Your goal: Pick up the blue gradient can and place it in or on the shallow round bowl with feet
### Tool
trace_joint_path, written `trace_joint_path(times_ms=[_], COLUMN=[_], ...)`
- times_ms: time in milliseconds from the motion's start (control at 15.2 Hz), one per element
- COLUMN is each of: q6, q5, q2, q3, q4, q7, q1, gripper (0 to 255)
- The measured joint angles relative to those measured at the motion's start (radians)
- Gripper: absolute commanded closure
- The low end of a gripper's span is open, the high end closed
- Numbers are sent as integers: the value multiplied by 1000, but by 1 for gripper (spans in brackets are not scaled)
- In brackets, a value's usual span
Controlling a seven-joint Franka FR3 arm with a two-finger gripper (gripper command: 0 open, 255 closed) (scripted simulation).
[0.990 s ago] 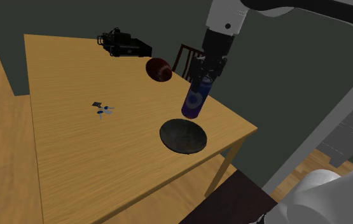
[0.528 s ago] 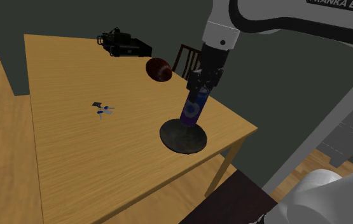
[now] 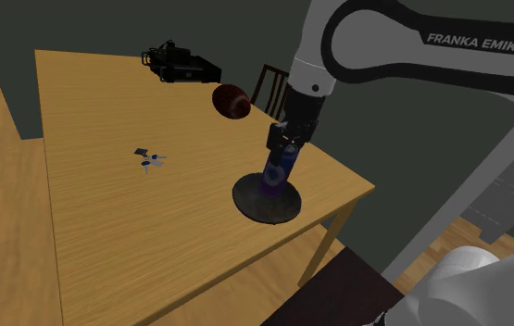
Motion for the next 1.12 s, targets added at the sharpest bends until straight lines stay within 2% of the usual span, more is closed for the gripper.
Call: trace_joint_path(times_ms=[528, 594, 990, 1122], q6=[28, 28, 28, -15], q5=[1, 1, 1, -2], q2=[-1, -1, -2, 1], q3=[0, 0, 0, -5], q4=[-29, -29, -29, 17], q7=[-4, -4, -4, -4], q1=[0, 0, 0, -2], gripper=[255, 0, 0, 0])
